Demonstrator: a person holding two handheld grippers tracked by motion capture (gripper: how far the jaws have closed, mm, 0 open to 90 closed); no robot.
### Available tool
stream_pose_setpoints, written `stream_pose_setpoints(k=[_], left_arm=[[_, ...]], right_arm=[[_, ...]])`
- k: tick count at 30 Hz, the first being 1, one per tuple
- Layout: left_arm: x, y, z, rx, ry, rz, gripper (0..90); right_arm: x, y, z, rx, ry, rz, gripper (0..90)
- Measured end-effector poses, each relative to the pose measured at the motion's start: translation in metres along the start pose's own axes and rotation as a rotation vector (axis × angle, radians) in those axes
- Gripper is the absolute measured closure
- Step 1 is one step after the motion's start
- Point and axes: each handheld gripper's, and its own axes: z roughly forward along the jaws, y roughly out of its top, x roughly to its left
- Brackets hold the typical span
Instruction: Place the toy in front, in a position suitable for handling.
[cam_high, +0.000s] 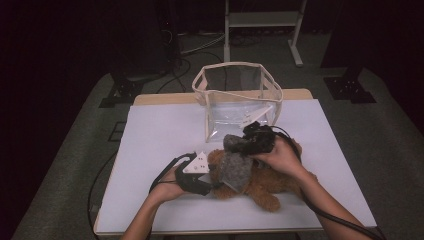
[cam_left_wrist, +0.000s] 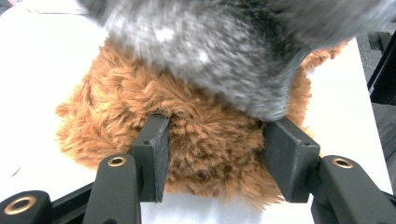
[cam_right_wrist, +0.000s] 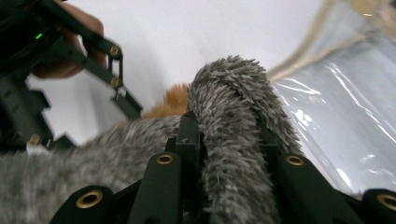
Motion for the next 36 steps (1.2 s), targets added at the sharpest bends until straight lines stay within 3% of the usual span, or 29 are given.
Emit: stream_pose_setpoints(k=[12,17,21,27,30,33,36], left_arm=[[0.0,-0.001,0.0,-0.001,-0.008,-0.01,43.6],[0.0,-0.001,0.0,0.001,-0.008,-0.011,43.2],[0.0,-0.001,0.0,0.001,-0.01,-0.016,42.5],[0.003,-0.001,-0.002,-0.007,0.002,-0.031,38.3],[0.004,0.001,-0.004,-0.009,0.01,-0.037,34.9],[0.003,0.007,-0.006,-0.044,0.008,-0.035,33.2],[0.0,0.018,-0.005,-0.064,0.017,-0.015,29.1]], right_arm=[[-0.007,-0.043,-0.095,-0.107,-0.087,0.036,70.7],[-0.011,-0.059,-0.119,-0.113,-0.12,0.048,70.7],[-0.016,-0.073,-0.115,-0.092,-0.112,0.076,70.6],[-0.016,-0.086,-0.076,-0.039,-0.071,0.079,70.4],[-0.013,-0.087,-0.066,-0.057,-0.061,0.085,70.4],[-0.006,-0.088,-0.062,-0.056,-0.054,0.068,70.6],[0.001,-0.091,-0.057,-0.06,-0.043,0.063,70.7]])
